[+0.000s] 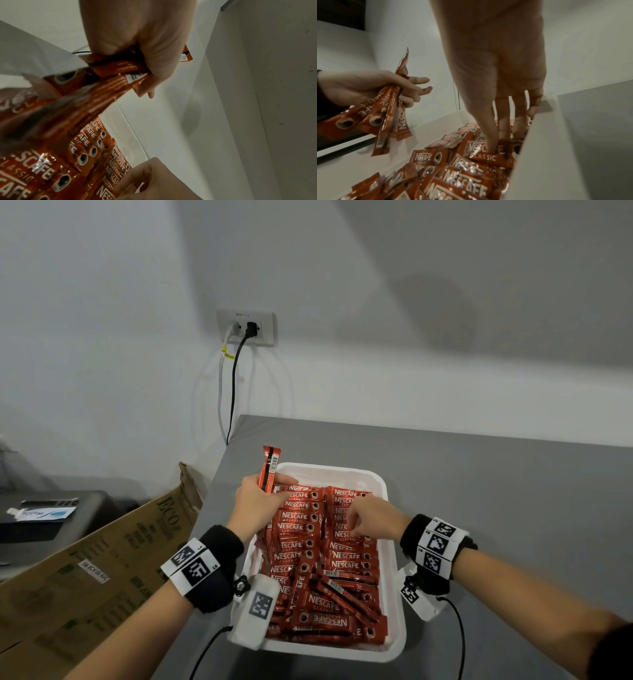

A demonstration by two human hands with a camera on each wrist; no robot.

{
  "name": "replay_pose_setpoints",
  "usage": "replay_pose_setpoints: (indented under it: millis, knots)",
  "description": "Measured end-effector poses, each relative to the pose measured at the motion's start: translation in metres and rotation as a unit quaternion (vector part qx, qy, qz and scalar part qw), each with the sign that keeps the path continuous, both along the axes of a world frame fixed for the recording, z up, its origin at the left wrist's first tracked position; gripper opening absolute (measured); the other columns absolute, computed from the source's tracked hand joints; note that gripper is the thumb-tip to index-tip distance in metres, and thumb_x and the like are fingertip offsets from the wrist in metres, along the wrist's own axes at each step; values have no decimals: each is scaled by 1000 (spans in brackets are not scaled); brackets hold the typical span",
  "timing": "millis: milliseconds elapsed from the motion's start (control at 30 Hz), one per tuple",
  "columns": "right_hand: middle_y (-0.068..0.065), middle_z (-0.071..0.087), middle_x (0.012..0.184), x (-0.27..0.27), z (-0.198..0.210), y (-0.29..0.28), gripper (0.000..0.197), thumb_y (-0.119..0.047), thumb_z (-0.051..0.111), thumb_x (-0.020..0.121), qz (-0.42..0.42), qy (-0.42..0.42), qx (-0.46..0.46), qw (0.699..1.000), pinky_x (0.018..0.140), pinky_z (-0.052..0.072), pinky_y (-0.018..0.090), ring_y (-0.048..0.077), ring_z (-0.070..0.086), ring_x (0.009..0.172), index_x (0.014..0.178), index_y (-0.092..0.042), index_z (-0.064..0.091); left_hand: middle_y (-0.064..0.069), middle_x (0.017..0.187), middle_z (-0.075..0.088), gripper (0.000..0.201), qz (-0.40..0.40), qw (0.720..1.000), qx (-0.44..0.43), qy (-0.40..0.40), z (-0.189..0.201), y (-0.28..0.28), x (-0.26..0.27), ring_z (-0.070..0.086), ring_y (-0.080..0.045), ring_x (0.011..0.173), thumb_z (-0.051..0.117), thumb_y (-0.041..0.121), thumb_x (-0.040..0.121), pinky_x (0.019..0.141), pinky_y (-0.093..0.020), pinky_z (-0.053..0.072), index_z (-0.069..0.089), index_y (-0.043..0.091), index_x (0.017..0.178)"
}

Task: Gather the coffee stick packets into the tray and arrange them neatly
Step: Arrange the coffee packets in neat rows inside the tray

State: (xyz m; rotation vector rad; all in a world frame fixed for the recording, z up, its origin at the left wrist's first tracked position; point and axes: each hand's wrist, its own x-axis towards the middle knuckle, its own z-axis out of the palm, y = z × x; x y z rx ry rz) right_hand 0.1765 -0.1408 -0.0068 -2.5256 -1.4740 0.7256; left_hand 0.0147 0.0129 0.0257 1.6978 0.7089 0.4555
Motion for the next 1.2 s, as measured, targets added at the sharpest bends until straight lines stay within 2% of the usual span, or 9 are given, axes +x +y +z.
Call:
replay_pose_setpoints:
  millis: [333,467,567,633,767,833,900,1067,1200]
  knots:
    - [2,69,100,-3,1,0,12,-10,69,83,11,-27,-4,1000,76,48,18,9,60,82,95,-7,70,3,94,68,19,-1,1000,0,0,-1,-2,-1,64,-12,82,66,3,82,66,-19,49,68,22,80]
    - [2,68,104,-2,15,6,15,-18,66,87,-7,-39,55,998,81,51,24,12,61,87,99,-10,69,-5,91,68,20,28,999,-17,-25,2,-4,1,61,-26,75,64,4,84,70,-36,51,68,22,76]
    - [1,68,111,-23,32,18,27,-30,53,96,-24,76,203,976,88,48,21,8,60,94,113,-14,66,-2,90,67,17,68,994,-59,-66,4,-7,7,63,-26,87,63,4,85,83,-41,50,68,19,77]
    - [-1,64,119,-46,40,25,36,-35,48,97,9,177,208,962,90,45,18,7,59,101,125,-16,58,-2,88,66,12,91,987,-90,-97,6,-12,12,62,-22,88,62,7,86,87,-38,50,67,16,81]
    - [-3,65,97,-65,38,35,24,-27,61,92,-5,222,252,942,81,48,25,5,59,84,105,-8,66,0,69,55,11,152,968,-137,-144,9,-14,14,54,-15,66,60,14,89,72,-34,48,63,14,79]
    - [-3,65,91,-65,37,39,22,-25,65,89,-28,243,253,936,84,48,29,7,59,81,98,-6,67,0,69,54,16,176,960,-154,-153,7,-14,11,53,-14,67,58,16,91,72,-33,47,62,13,76]
    - [-5,64,88,-67,37,41,19,-24,64,89,-29,244,249,937,83,48,26,4,59,77,96,-7,68,-3,74,59,19,193,951,-178,-160,5,-14,10,58,-17,73,55,19,93,77,-35,49,62,12,76]
    - [-14,64,74,-67,40,43,18,-18,59,92,-54,252,296,920,75,45,12,-5,59,69,76,-21,66,-5,68,57,28,189,942,-228,-156,4,-8,8,58,-11,54,51,30,94,54,-21,50,57,7,80]
    - [-17,63,70,-59,46,41,10,-18,65,88,-123,196,381,895,63,49,18,0,60,61,89,-13,73,-6,73,57,26,147,950,-246,-126,4,-7,5,53,-7,47,52,25,94,45,-17,48,60,3,84]
